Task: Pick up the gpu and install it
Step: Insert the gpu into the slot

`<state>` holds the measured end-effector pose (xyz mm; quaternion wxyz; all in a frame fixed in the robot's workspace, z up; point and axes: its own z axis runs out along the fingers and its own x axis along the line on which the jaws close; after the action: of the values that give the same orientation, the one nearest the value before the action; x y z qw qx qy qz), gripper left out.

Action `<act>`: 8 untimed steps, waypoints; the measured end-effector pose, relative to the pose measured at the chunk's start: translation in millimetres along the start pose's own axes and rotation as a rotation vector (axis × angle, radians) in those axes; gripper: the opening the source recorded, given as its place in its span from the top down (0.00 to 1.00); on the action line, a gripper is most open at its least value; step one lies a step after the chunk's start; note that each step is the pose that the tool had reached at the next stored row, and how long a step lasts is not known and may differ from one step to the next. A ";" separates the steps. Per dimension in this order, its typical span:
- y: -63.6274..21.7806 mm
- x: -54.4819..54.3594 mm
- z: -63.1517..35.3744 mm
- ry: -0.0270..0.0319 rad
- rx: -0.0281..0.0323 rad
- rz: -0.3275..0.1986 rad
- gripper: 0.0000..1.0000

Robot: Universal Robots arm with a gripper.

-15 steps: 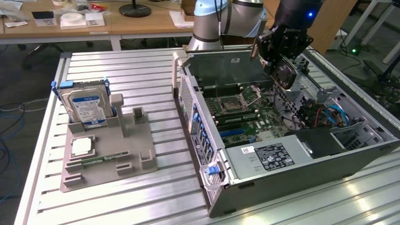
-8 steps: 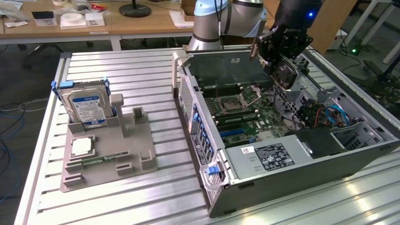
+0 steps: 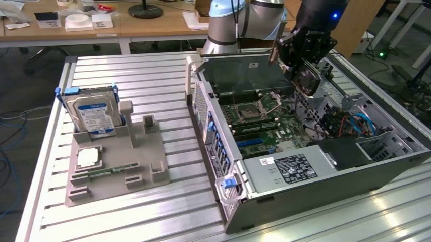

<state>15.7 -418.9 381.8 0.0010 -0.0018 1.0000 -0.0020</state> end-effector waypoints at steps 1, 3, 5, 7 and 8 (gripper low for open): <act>0.0 0.0 0.0 0.0000 -0.0001 -0.001 0.70; 0.0 0.0 0.0 0.0000 -0.0008 -0.002 0.70; 0.0 0.0 0.0 0.0000 -0.0025 -0.004 0.70; 0.0 0.0 0.0 0.0000 -0.0036 -0.007 0.70; 0.0 0.0 0.0 -0.0001 -0.0040 -0.008 0.70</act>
<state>15.7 -418.9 381.8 0.0010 -0.0060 1.0000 0.0000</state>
